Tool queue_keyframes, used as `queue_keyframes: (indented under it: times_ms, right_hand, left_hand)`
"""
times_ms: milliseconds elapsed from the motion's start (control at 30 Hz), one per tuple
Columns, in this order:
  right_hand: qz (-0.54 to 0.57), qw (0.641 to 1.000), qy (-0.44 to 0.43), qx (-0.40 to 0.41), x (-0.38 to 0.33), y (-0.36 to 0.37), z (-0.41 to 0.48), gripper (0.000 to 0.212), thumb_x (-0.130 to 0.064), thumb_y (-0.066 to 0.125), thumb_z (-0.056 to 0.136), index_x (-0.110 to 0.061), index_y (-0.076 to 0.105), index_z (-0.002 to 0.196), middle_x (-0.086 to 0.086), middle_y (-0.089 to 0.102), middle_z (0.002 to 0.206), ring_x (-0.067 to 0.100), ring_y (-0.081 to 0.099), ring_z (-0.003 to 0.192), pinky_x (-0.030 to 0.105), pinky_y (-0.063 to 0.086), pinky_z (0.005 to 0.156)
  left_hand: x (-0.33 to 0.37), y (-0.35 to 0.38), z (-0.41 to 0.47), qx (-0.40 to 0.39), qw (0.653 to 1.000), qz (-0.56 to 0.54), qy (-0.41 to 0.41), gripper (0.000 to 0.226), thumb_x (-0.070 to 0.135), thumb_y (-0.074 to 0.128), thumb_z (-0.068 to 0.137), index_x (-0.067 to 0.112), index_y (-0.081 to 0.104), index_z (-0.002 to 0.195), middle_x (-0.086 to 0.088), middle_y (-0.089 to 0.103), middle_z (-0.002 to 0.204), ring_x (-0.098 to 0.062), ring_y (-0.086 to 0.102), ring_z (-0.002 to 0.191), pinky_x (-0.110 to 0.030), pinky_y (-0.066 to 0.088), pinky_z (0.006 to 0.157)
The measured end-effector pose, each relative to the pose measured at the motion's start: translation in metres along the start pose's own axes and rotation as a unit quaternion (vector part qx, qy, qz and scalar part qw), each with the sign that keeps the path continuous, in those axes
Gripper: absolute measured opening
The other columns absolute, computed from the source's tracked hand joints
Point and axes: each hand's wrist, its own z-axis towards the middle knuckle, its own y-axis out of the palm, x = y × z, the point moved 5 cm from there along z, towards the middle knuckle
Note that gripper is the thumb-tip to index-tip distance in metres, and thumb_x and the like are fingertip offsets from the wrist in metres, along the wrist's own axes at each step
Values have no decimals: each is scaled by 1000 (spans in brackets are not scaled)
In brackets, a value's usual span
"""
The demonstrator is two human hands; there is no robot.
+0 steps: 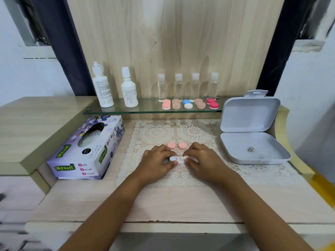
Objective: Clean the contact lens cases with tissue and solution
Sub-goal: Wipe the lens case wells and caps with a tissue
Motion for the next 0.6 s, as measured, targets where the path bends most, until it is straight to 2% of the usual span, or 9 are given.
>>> queue_keyframes:
  times_ms: [200, 333, 467, 600]
  right_hand:
    - [44, 999, 10, -12, 3, -2, -1, 34, -35, 43, 81, -22, 69, 98, -7, 58, 96, 21, 52, 96, 36, 43, 83]
    - [31, 999, -9, -17, 0, -4, 3, 27, -25, 48, 83, -20, 71, 96, -13, 48, 87, 19, 54, 91, 34, 45, 78]
    - [7, 998, -29, -59, -3, -8, 12, 22, -12, 51, 87, -13, 70, 98, 2, 58, 95, 19, 56, 91, 32, 43, 78]
    - [27, 999, -20, -27, -3, -14, 14, 10, -13, 59, 85, -15, 63, 94, 2, 61, 89, 18, 53, 82, 27, 37, 68]
  left_hand:
    - [0, 1, 0, 2, 1000, -4, 7, 27, 36, 56, 91, 27, 63, 116, 12, 53, 113, -9, 42, 114, -35, 27, 95]
    - [0, 0, -1, 1, 1000, -4, 8, 27, 36, 55, 91, 28, 63, 116, 12, 53, 114, -9, 42, 115, -36, 27, 97]
    - [1, 0, 0, 1, 1000, -1, 7, 28, 36, 54, 91, 29, 62, 117, 12, 52, 116, -8, 41, 116, -35, 25, 97]
    - [0, 1, 0, -3, 1000, 1, 4, 30, 37, 54, 92, 28, 61, 120, 11, 51, 118, -8, 40, 117, -34, 25, 97]
